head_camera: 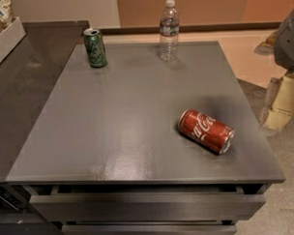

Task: Pick coke can

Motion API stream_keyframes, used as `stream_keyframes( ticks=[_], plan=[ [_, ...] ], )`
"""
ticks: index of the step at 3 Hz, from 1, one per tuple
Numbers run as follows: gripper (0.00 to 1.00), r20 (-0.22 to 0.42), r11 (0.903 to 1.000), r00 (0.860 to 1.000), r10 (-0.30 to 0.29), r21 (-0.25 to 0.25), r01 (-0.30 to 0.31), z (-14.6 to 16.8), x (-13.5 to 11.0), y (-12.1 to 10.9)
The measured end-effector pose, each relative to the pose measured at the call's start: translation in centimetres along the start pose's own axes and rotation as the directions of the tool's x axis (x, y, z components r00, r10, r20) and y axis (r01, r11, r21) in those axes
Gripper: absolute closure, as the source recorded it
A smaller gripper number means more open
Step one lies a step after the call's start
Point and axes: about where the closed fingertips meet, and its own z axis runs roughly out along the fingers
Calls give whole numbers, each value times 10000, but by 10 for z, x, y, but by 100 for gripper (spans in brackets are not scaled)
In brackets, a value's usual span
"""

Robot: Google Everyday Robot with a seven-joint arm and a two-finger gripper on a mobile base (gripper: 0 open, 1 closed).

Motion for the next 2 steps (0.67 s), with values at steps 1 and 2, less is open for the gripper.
stream_keyframes(
  ticks=[1, 2],
  plan=[
    [0, 0, 10000, 10000, 0, 0, 0, 0, 0, 0],
    [0, 0, 10000, 10000, 0, 0, 0, 0, 0, 0]
  ],
)
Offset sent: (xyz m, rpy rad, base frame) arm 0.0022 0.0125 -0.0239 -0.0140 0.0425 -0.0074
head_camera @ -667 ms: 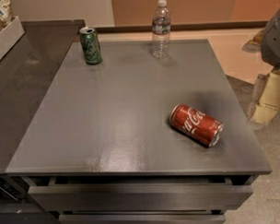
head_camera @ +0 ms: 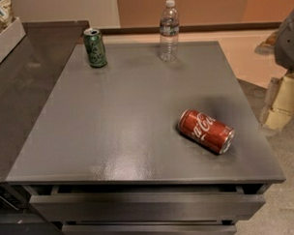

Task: Pick coke can

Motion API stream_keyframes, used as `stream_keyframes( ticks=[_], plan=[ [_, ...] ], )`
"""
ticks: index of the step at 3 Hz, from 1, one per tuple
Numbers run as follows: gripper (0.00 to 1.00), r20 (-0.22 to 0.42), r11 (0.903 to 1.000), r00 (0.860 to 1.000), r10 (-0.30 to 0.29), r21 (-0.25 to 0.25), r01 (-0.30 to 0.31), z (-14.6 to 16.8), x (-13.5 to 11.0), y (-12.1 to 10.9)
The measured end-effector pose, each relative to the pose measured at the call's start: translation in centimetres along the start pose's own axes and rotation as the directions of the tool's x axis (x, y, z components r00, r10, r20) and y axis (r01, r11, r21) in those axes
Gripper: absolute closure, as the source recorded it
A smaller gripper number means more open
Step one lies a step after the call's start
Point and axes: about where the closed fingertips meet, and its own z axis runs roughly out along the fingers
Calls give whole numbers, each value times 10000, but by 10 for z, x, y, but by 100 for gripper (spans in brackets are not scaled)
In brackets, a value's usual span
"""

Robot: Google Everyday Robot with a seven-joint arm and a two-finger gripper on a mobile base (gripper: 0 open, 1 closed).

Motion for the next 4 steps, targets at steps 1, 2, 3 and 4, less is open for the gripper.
stream_keyframes(
  ticks=[1, 2, 3, 4],
  plan=[
    [0, 0, 10000, 10000, 0, 0, 0, 0, 0, 0],
    [0, -10, 10000, 10000, 6, -8, -6, 1, 0, 0],
    [0, -167, 9998, 9998, 111, -155, -113, 13, -7, 4],
    [0, -669, 9977, 9964, 518, -392, -545, 30, -18, 10]
  ],
)
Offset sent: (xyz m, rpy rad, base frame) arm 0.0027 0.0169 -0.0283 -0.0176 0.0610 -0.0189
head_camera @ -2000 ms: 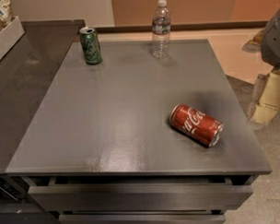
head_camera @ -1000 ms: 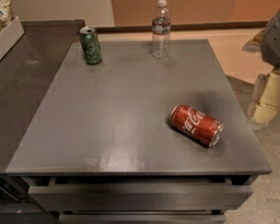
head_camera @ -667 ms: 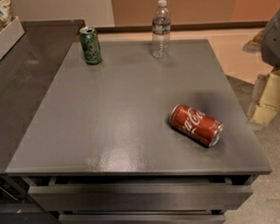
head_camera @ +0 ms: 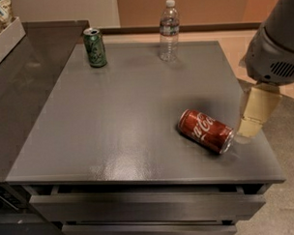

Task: Pick coke can

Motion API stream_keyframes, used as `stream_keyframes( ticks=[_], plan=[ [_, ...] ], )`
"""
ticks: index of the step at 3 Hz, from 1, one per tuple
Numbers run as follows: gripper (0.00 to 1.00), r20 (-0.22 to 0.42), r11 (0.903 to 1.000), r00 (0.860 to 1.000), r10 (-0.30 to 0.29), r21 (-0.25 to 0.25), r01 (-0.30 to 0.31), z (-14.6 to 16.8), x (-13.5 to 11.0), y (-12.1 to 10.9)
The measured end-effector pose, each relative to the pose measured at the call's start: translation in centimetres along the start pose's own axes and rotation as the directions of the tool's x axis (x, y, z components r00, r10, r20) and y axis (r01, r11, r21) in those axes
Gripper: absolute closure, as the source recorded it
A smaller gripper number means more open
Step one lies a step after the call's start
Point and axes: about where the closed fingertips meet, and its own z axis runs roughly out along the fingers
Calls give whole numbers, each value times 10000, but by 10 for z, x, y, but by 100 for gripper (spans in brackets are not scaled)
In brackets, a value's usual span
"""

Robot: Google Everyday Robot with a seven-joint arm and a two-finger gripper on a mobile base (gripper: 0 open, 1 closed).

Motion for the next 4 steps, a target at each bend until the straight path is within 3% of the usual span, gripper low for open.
stream_keyframes(
  ticks=[1, 2, 3, 4],
  plan=[
    [0, -614, 9925, 9917, 1126, -403, -1152, 22, -9, -1],
    [0, -744, 9651, 9686, 2373, -957, -2438, 43, -17, -6],
    [0, -767, 9376, 9440, 3208, -1154, -3280, 62, -23, -7],
    [0, -772, 9204, 9288, 3625, -1271, -3698, 78, -27, -2]
  ],
)
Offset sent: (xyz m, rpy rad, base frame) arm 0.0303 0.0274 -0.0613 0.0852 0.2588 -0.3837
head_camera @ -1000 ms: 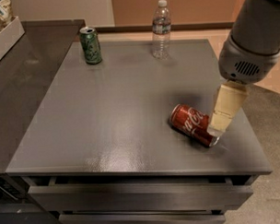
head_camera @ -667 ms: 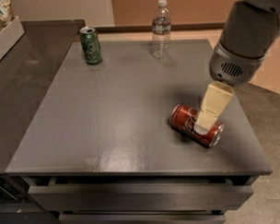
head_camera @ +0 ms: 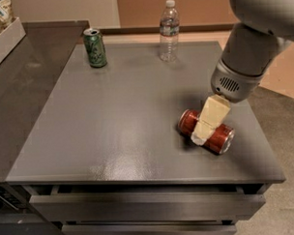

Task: Pick coke can

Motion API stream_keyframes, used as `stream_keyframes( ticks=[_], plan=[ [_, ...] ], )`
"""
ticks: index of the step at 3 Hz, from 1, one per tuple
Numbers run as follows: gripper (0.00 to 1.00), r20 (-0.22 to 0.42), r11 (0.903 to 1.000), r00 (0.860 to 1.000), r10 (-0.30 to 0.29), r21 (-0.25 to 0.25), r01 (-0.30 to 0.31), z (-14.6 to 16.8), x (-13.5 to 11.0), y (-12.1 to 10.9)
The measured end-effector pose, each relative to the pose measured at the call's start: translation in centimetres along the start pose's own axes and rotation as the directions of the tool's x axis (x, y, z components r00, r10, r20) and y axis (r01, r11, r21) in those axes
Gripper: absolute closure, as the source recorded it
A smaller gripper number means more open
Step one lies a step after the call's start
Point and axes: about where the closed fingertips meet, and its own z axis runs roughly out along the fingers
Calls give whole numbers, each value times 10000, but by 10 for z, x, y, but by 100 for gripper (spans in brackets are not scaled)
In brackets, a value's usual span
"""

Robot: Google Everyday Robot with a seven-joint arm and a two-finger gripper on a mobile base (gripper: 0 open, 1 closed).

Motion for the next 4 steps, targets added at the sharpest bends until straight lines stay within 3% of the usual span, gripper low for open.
stream_keyframes(
  ticks=[1, 2, 4],
  plan=[
    [0, -47, 9997, 9997, 243, -84, -243, 17, -1, 3],
    [16, -297, 9995, 9991, 301, -108, -304, 28, -3, 7],
    [63, -524, 9995, 9985, 176, -247, -189, 38, -5, 5]
  ],
)
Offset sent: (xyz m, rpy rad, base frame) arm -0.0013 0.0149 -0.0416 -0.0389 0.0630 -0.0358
